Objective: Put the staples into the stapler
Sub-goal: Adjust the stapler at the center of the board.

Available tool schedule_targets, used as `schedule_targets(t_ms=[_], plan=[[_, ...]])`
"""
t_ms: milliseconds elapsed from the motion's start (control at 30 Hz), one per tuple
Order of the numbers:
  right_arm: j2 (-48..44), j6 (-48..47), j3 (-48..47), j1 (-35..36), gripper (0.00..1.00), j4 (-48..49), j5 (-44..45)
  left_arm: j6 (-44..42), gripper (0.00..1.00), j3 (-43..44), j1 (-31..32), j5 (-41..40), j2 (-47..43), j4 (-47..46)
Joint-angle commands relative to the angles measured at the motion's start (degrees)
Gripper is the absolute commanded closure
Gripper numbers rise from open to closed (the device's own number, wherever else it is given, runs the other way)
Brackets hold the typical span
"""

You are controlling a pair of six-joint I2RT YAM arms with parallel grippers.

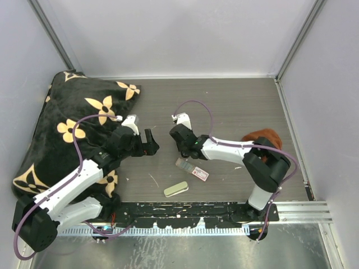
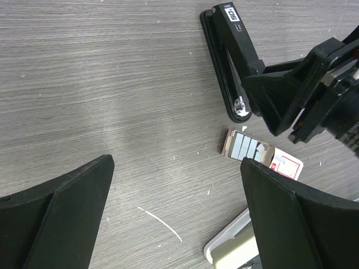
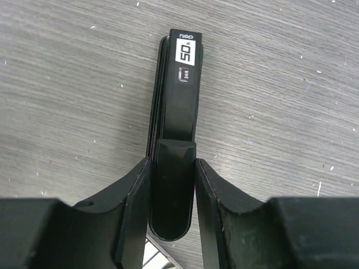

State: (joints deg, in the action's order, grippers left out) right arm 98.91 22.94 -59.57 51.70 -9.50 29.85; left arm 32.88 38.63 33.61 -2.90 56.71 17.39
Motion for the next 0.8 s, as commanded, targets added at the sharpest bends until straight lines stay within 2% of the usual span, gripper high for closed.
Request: schedule_targets(t_ms=[0, 133, 267, 333, 500, 600, 767], plan=[[-7.23, -15.53, 4.34, -2.02, 0.68, 10.05, -12.13, -3.09, 0.02, -0.99, -0.38, 1.23, -1.98, -4.39], [-10.6, -23.82, 8.26, -2.44, 0.68, 13.19, -20.92, -5.15, 0.02, -1.71, -0.4, 4.35, -1.36, -8.03], [-13.86, -27.29, 9.89, -2.52, 0.65, 13.37, -20.66, -6.92, 0.02, 0.07, -0.38, 8.18, 1.92, -10.62], [-15.3, -27.29, 10.76, -2.64, 0.6, 13.7, -20.05, -6.89, 0.02, 1.28, -0.39, 8.87, 4.6, -11.92], [-20.1, -23.22, 13.27, -2.78, 0.3, 13.94, -19.99, -6.02, 0.02, 7.29, -0.38, 10.87, 14.29, -15.47], [-25.08, -18.96, 16.8, -2.84, 0.23, 14.58, -20.57, -5.81, 0.01, 12.01, -0.38, 13.2, 21.49, -16.7], [-33.9, -9.37, 22.71, -4.11, 0.2, 13.24, -19.31, -6.71, 0.0, 20.39, -0.38, 16.66, 31.91, -17.09]])
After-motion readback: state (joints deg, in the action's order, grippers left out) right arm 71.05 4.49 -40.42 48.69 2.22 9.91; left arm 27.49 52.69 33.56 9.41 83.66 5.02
